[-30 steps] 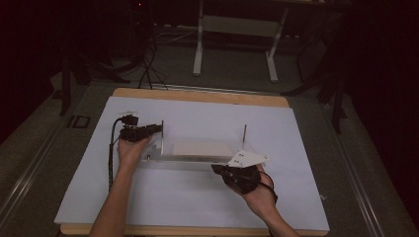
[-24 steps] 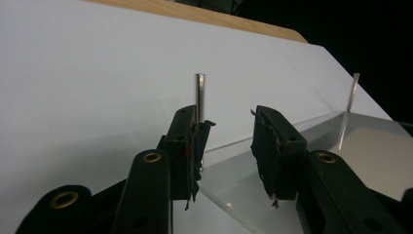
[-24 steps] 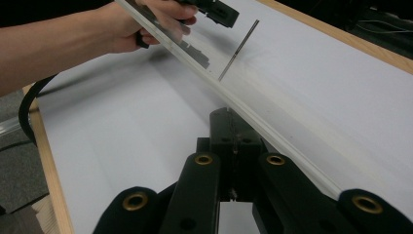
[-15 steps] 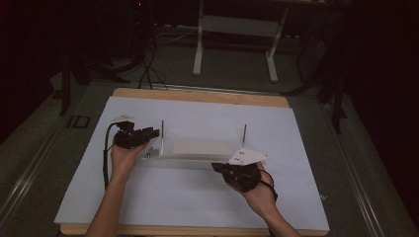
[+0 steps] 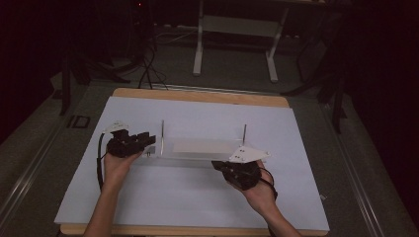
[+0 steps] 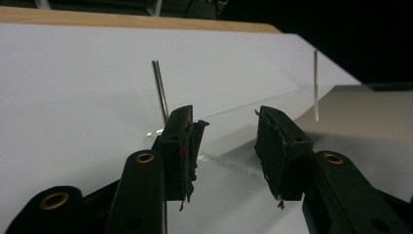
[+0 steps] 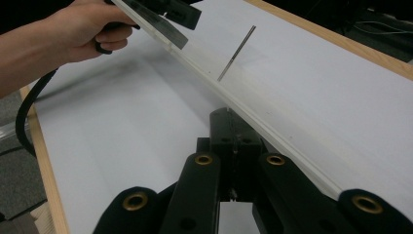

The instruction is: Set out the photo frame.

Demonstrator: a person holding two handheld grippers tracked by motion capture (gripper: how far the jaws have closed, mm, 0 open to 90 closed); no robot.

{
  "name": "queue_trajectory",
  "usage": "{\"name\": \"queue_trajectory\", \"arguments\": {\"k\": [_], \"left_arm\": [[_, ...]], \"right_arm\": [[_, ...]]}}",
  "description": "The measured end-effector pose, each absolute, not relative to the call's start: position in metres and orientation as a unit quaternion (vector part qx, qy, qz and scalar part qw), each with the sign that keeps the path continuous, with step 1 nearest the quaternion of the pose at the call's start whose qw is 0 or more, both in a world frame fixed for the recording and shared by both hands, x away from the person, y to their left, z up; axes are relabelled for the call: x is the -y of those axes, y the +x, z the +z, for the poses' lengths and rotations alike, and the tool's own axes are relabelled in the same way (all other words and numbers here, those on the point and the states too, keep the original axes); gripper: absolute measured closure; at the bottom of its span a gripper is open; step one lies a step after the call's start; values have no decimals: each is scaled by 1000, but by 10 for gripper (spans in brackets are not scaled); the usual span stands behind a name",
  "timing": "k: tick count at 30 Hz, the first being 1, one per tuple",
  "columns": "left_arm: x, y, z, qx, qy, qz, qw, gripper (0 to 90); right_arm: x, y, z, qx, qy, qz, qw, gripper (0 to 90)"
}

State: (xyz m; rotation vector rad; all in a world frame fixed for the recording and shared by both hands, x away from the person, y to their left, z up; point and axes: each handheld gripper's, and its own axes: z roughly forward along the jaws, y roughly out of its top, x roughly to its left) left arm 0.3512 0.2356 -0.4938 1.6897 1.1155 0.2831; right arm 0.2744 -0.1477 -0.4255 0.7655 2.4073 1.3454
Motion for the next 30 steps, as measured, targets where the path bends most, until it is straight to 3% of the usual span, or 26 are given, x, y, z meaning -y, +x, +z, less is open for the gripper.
{"name": "queue_trajectory", "arguments": {"k": [16, 30], "left_arm": [[-247, 332, -486, -454, 716, 147, 509, 560], [-256, 319, -486, -426, 725, 135, 524, 534]], "right_arm": [[147, 278, -422, -831, 268, 467, 139, 900], [148, 281, -420, -827, 273, 472, 137, 900]]}}
